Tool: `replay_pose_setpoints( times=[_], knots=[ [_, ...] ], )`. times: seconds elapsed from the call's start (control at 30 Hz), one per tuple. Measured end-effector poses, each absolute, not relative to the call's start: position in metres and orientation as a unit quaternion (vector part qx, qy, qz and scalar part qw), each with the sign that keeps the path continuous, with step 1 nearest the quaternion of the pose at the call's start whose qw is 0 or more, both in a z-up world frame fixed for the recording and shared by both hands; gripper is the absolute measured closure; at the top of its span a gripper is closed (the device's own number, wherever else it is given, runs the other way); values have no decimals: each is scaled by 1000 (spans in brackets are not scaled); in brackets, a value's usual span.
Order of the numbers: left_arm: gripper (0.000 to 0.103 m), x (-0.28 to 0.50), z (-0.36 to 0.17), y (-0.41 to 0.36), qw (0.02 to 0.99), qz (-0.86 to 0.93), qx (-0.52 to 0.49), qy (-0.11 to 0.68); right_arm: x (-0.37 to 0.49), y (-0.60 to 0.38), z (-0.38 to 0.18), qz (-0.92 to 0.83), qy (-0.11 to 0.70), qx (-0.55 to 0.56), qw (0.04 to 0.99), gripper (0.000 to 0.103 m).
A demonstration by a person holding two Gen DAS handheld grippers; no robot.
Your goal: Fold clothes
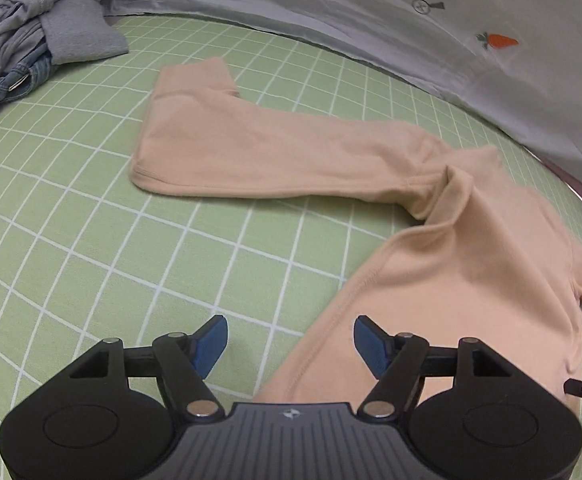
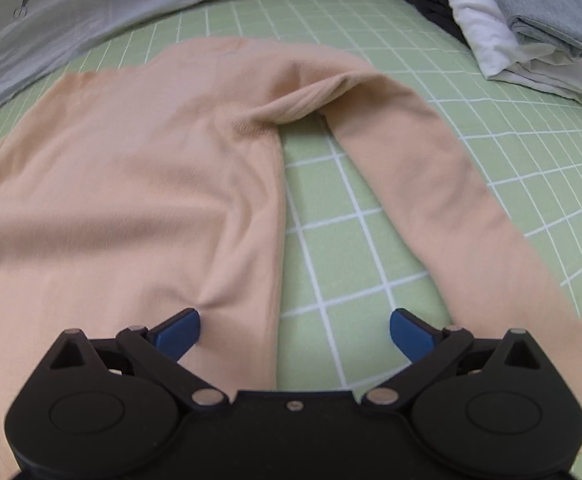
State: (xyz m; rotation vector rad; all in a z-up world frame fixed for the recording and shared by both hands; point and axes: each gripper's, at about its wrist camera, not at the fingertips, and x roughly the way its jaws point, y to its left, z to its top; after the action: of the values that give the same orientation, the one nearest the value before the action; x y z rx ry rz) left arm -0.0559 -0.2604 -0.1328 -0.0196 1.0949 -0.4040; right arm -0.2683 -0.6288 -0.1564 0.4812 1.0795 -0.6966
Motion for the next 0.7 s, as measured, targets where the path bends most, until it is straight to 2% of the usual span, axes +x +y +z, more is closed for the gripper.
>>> replay_pose_setpoints(
  times=[0.07, 0.1, 0.13, 0.17, 0.2, 0.23, 0.27, 0.3, 0.4, 0.7],
  knots=[
    [39, -62, -134, -263, 833, -197, 0, 518, -275, -616, -154, -309, 498, 215, 781, 17],
    [49, -64, -136, -261, 832, -193, -9, 521, -277, -609, -151, -299, 497, 206, 789, 30],
    [55, -67, -139, -257, 830, -188, -19, 524, -278, -604, -149, -290, 495, 199, 795, 44],
    [69, -70, -141, -253, 829, -183, -30, 528, -279, -599, -146, -282, 493, 195, 800, 51],
    [80, -73, -144, -249, 828, -178, -41, 531, -280, -594, -144, -273, 491, 191, 805, 65],
    [86, -76, -145, -246, 827, -175, -46, 532, -281, -589, -143, -263, 490, 187, 810, 75],
    [95, -78, -146, -243, 826, -173, -49, 534, -281, -584, -142, -258, 490, 177, 814, 76],
    [97, -82, -146, -240, 825, -173, -55, 535, -282, -580, -142, -255, 490, 165, 817, 78],
    [98, -93, -147, -231, 823, -176, -72, 536, -284, -569, -142, -248, 491, 142, 823, 83],
    [100, -141, -146, -212, 817, -169, -54, 549, -303, -563, -142, -237, 497, 136, 824, 84]
  ],
)
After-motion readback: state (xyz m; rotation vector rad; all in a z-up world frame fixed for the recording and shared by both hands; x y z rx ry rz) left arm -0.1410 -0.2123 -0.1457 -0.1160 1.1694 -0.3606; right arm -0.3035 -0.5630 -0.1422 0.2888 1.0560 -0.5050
